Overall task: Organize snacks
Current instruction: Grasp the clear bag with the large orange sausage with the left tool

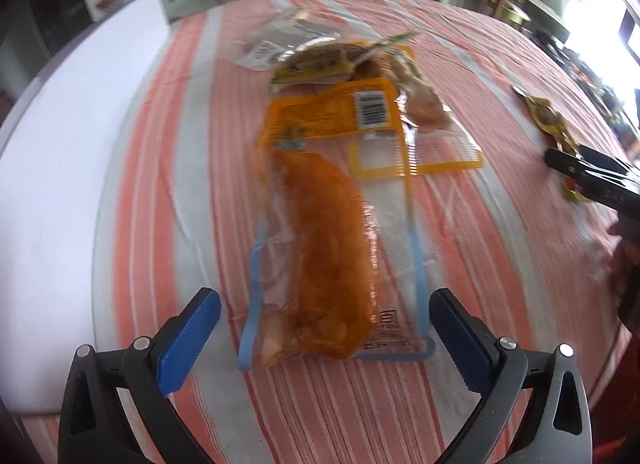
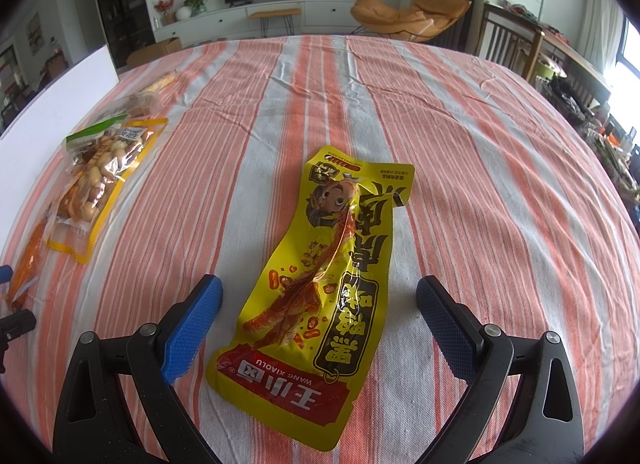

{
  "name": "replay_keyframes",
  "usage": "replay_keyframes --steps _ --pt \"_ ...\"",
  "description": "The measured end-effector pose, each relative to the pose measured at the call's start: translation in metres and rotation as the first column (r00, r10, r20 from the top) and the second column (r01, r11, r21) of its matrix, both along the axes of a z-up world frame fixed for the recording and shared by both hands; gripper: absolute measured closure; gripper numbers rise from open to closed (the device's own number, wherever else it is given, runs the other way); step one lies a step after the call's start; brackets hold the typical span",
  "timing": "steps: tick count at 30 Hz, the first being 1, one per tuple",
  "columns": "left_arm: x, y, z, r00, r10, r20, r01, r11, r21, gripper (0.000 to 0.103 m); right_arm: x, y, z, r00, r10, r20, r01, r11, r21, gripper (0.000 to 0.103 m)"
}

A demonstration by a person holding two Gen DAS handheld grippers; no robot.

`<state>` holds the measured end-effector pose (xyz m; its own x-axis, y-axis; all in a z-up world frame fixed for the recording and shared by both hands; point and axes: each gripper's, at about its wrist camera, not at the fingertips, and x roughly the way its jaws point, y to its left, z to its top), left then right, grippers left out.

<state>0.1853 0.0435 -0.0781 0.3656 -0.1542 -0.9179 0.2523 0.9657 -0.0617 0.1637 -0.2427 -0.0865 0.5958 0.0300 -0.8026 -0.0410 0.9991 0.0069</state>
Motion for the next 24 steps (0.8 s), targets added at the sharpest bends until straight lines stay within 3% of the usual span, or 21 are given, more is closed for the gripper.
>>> replay_keyframes --steps 4,7,10,13,19,23,24 --pt "0.015 0.014 0.006 0.998 -0.018 -0.057 0.011 0.991 -0.132 0.000 0.000 0.000 0.000 1.000 0.000 0.000 0.000 1.000 0.000 0.004" --pt "0.023 0.019 0.007 0.999 -0.002 -0.050 -0.006 0.987 -0.159 0.000 0.000 0.000 0.000 1.000 0.000 0.000 0.000 1.000 0.000 0.004" --pt "0.029 0.010 0.004 1.000 0.007 -0.027 -0.010 0.995 -0.099 0.000 0.000 0.000 0.000 1.000 -0.001 0.000 0.001 1.000 0.000 0.004" --pt "0.031 -0.010 -0.003 1.000 -0.015 0.011 0.015 0.999 0.045 0.000 0.000 0.000 0.000 1.000 -0.001 0.000 0.001 1.000 0.001 0.004" --pt "0.030 -0.010 -0.006 0.998 -0.043 0.043 0.041 0.999 0.031 0.000 0.000 0.000 0.000 1.000 -0.001 0.000 0.001 1.000 0.001 0.004" --pt "0.037 -0.006 -0.004 0.998 -0.060 -0.015 0.060 0.998 0.024 0.002 0.000 0.000 0.000 1.000 -0.001 0.000 0.001 1.000 0.002 0.004" --pt "0.039 -0.005 -0.001 0.999 -0.043 -0.007 0.043 0.999 0.033 0.011 0.000 0.000 0.000 1.000 -0.001 0.000 0.001 1.000 0.003 0.004"
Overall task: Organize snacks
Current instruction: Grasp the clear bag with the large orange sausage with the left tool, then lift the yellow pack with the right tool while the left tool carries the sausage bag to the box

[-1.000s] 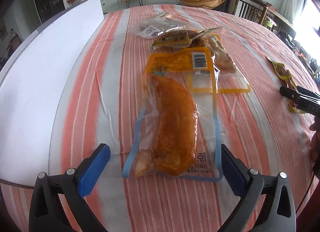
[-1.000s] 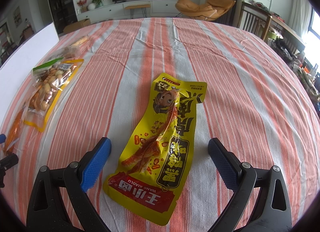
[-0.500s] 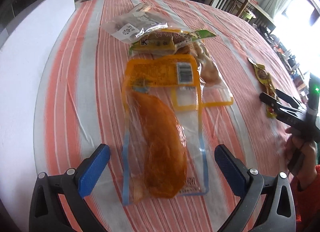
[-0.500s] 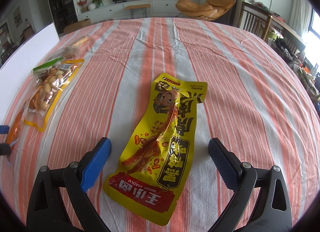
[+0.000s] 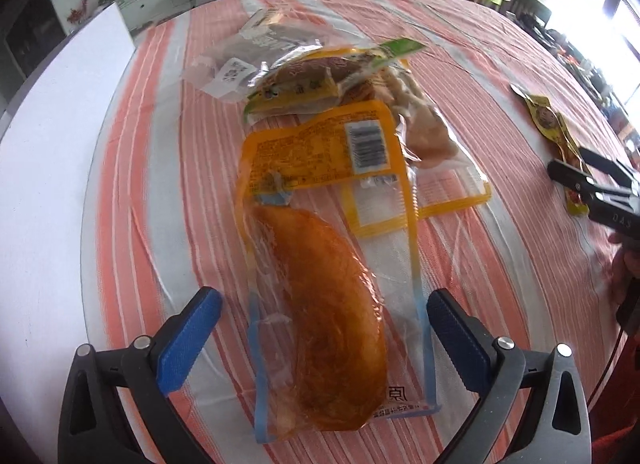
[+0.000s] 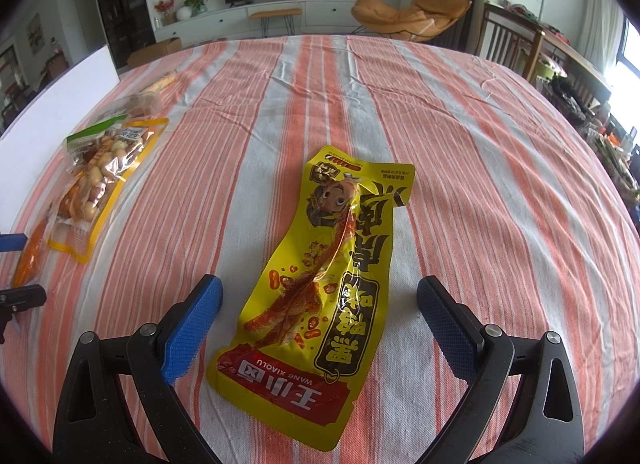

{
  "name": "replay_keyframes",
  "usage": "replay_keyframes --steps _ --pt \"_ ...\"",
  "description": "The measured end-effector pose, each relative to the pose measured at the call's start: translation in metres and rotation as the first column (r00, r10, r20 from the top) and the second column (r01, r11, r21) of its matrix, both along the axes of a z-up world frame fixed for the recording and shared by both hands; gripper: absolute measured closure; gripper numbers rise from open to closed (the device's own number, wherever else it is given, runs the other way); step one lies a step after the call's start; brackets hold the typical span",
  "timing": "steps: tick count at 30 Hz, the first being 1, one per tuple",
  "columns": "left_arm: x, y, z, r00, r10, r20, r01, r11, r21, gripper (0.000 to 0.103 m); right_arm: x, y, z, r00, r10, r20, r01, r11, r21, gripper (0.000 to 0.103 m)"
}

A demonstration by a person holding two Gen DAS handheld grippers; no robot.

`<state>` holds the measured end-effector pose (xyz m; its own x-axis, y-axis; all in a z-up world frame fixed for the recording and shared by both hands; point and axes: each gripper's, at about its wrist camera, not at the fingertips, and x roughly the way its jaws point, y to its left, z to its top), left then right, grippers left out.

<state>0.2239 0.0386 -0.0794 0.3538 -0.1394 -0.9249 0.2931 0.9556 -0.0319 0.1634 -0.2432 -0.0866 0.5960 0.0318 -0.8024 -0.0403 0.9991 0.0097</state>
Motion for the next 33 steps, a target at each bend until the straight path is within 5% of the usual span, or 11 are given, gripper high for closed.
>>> replay_keyframes --steps 1,3,7,9,13,18,24,25,26,28,33 --pt "0.001 -0.001 0.004 1.000 0.000 0.016 0.000 1.000 -0.002 0.030 0.000 0.000 0.000 1.000 0.000 0.000 0.000 1.000 0.001 0.004" --pt "-0.001 0.001 0.010 0.999 0.018 0.028 -0.018 1.000 0.011 0.038 0.000 0.000 0.000 1.000 0.000 0.001 0.000 1.000 0.003 0.004" --pt "-0.015 0.032 0.014 0.993 0.112 0.040 -0.105 0.982 -0.155 0.053 0.000 0.000 0.001 1.000 -0.001 0.001 0.001 1.000 0.004 0.003" --pt "-0.028 0.047 0.015 0.986 0.160 0.045 -0.144 0.959 -0.244 0.055 0.000 -0.002 0.001 1.000 0.000 0.004 0.000 1.000 0.019 0.003" --pt "-0.051 0.057 0.012 0.980 0.180 0.079 -0.151 0.947 -0.285 0.058 -0.002 -0.021 0.008 1.000 0.023 0.013 -0.025 0.985 0.170 0.003" --pt "-0.067 0.060 0.013 0.974 0.189 0.127 -0.146 0.947 -0.286 0.059 0.020 -0.039 0.019 0.981 0.025 -0.193 0.037 0.949 0.314 0.004" --pt "-0.076 0.041 0.016 0.969 0.152 0.195 -0.116 0.975 -0.188 0.059 0.049 0.006 0.015 0.928 0.083 -0.364 -0.047 0.993 0.105 0.006" --pt "-0.077 0.041 0.016 0.967 0.153 0.202 -0.114 0.975 -0.189 0.059 0.052 0.012 0.014 0.925 0.081 -0.372 -0.052 0.995 0.088 0.008" --pt "-0.079 0.043 0.017 0.967 0.159 0.200 -0.117 0.971 -0.208 0.059 0.054 0.018 0.014 0.926 0.069 -0.371 -0.055 0.997 0.049 0.035" --pt "-0.081 0.054 0.018 0.964 0.190 0.184 -0.133 0.949 -0.286 0.062 0.055 0.030 0.023 0.938 0.077 -0.339 -0.093 0.995 -0.031 0.055" --pt "-0.088 0.085 0.026 0.955 0.265 0.135 -0.167 0.854 -0.493 0.063 0.041 0.036 0.055 0.950 0.114 -0.292 -0.108 0.993 0.036 0.060"
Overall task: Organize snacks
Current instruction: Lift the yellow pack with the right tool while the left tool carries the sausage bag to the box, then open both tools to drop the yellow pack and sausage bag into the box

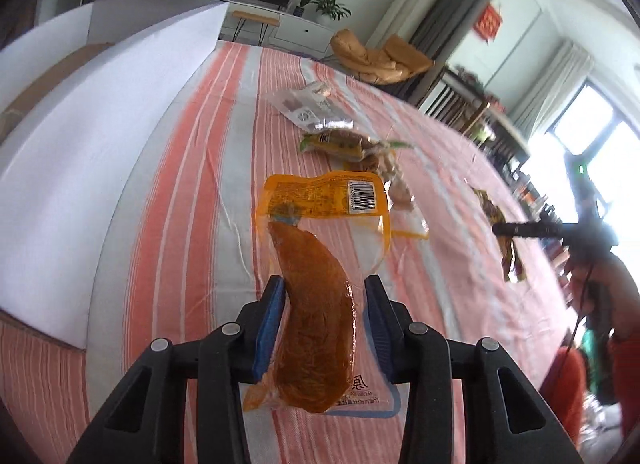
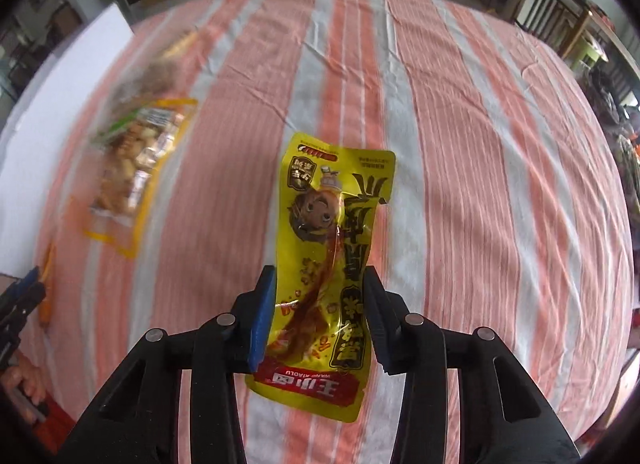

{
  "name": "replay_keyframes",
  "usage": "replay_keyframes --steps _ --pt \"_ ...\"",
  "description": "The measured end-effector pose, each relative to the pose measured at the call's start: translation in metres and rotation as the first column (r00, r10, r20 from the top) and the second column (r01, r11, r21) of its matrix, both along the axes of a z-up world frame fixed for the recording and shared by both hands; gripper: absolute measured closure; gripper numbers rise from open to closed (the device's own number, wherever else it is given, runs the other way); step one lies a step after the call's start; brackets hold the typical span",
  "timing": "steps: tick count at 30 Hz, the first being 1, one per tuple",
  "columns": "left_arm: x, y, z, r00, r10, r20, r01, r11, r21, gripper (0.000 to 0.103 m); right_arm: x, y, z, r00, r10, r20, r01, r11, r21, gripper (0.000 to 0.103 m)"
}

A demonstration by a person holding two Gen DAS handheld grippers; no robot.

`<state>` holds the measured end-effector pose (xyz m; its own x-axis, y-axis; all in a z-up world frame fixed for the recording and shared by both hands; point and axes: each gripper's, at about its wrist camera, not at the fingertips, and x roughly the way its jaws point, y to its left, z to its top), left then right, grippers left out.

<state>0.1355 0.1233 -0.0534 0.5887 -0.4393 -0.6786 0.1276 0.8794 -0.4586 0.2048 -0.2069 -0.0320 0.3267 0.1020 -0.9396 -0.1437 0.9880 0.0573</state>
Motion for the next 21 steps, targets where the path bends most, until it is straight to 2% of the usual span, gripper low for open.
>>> replay_keyframes --steps 5,9,11,14,18,20,21 --pt "-0.007 0.014 0.022 0.999 0.021 0.032 -0.017 0.993 -0.120 0.063 -0.017 0.003 0.036 0.998 -0.003 0.063 -0.007 0.987 0.161 0.059" --pt "-0.012 0.038 0.058 0.994 0.054 0.093 -0.034 0.980 -0.198 0.064 -0.017 0.028 0.065 0.996 0.010 0.089 -0.039 0.943 0.330 0.059" --pt "-0.010 0.058 0.079 0.989 0.083 0.124 -0.055 0.975 -0.215 0.064 -0.013 0.041 0.080 0.994 0.032 0.109 -0.072 0.921 0.382 0.059" --pt "-0.005 0.096 0.106 0.976 0.146 0.160 -0.115 0.975 -0.189 0.064 -0.005 0.090 0.108 0.984 0.086 0.154 -0.150 0.867 0.475 0.059" --pt "0.003 0.154 0.129 0.951 0.245 0.186 -0.219 0.964 -0.148 0.064 0.014 0.178 0.140 0.966 0.168 0.197 -0.253 0.775 0.579 0.059" --pt "0.007 0.177 0.136 0.936 0.290 0.199 -0.280 0.957 -0.075 0.064 0.020 0.226 0.150 0.951 0.220 0.217 -0.308 0.735 0.603 0.058" --pt "0.010 0.187 0.136 0.929 0.312 0.201 -0.313 0.949 -0.027 0.060 0.022 0.252 0.153 0.942 0.246 0.228 -0.335 0.724 0.603 0.058"
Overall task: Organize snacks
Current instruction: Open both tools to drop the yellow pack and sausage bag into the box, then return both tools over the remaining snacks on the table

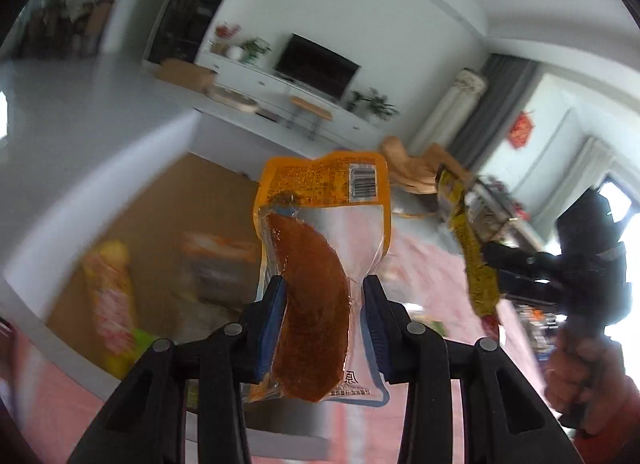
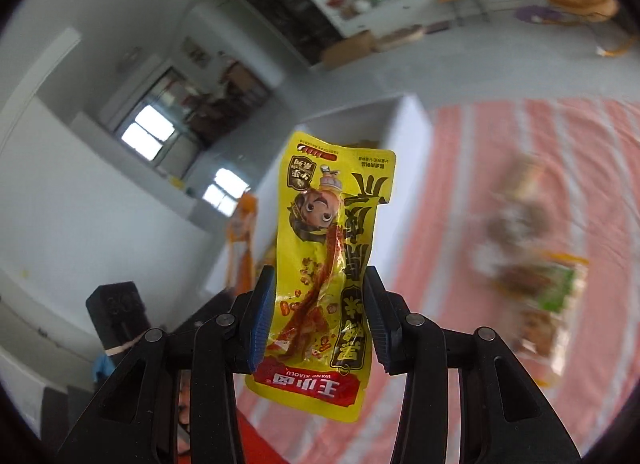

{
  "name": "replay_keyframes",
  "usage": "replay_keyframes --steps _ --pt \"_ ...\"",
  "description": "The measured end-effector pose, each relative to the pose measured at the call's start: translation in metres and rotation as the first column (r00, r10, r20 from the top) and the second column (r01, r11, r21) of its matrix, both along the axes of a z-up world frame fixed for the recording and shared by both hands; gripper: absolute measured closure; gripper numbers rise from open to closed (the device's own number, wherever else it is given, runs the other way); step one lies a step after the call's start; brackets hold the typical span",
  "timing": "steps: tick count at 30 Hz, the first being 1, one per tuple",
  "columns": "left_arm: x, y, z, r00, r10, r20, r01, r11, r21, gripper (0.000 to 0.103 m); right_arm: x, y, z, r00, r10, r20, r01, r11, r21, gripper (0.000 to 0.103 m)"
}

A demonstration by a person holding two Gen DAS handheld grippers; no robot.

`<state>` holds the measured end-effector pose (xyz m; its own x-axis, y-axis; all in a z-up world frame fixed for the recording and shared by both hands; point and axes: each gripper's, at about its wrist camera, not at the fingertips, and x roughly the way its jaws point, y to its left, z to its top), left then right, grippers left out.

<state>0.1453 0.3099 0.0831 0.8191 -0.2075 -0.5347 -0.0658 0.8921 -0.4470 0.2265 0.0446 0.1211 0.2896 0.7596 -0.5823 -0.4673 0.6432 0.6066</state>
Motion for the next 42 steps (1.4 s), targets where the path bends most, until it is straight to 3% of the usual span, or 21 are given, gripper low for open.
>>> replay_keyframes --steps 2,3,4,5,6,10,13,17,21,25,29,34,37,42 --pt "0.003 0.016 -0.003 0.995 0.089 -0.034 -0.085 0.992 0.091 0.049 0.002 0.051 -0.002 0.998 0.057 0.009 -0.057 0.998 0.010 0.054" --pt "0.005 0.025 -0.008 0.986 0.154 -0.064 -0.143 0.979 0.148 0.026 0.005 0.068 -0.006 0.997 0.076 0.006 -0.076 0.997 0.009 0.050" --pt "0.006 0.030 -0.013 0.978 0.191 -0.083 -0.174 0.968 0.180 0.002 0.006 0.089 -0.011 0.996 0.094 0.008 -0.093 0.996 -0.006 0.039" --pt "0.004 0.036 -0.018 0.970 0.224 -0.097 -0.201 0.958 0.204 0.001 0.006 0.105 -0.015 0.994 0.106 0.020 -0.106 0.994 -0.017 0.019" --pt "-0.001 0.038 -0.022 0.965 0.242 -0.096 -0.218 0.952 0.214 0.001 0.007 0.112 -0.020 0.994 0.106 0.032 -0.105 0.994 -0.024 0.014" --pt "-0.024 0.029 -0.034 0.962 0.265 -0.064 -0.246 0.944 0.220 0.000 -0.001 0.097 -0.040 0.990 0.091 0.109 -0.085 0.995 -0.059 0.014" --pt "-0.040 -0.011 -0.034 0.984 0.179 -0.022 -0.171 0.965 0.198 0.000 -0.013 0.051 -0.067 0.972 0.049 0.230 0.002 0.976 -0.216 0.014" --pt "-0.065 -0.091 -0.030 0.999 -0.027 0.019 0.023 0.981 0.195 0.000 -0.034 -0.049 -0.118 0.922 -0.029 0.387 0.205 0.883 -0.423 0.014" --pt "-0.068 -0.185 -0.054 0.966 -0.256 -0.039 0.258 0.938 0.232 0.000 -0.051 -0.155 -0.167 0.904 -0.164 0.395 0.373 0.755 -0.539 0.014" --pt "-0.047 -0.241 -0.097 0.931 -0.323 -0.169 0.359 0.895 0.264 0.000 -0.059 -0.220 -0.189 0.888 -0.281 0.363 0.451 0.680 -0.578 0.014" --pt "-0.022 -0.256 -0.132 0.920 -0.270 -0.284 0.356 0.880 0.315 0.001 -0.063 -0.235 -0.194 0.876 -0.331 0.352 0.480 0.671 -0.565 0.014" --pt "0.000 -0.269 -0.157 0.928 -0.216 -0.305 0.326 0.867 0.377 0.000 -0.068 -0.252 -0.202 0.879 -0.362 0.310 0.476 0.661 -0.580 0.008" --pt "0.004 -0.268 -0.169 0.924 -0.198 -0.326 0.316 0.877 0.361 0.000 -0.071 -0.265 -0.202 0.876 -0.401 0.268 0.481 0.685 -0.547 0.007" --pt "0.010 -0.273 -0.173 0.930 -0.171 -0.326 0.298 0.871 0.392 0.000 -0.076 -0.267 -0.202 0.873 -0.406 0.269 0.486 0.679 -0.551 0.007"
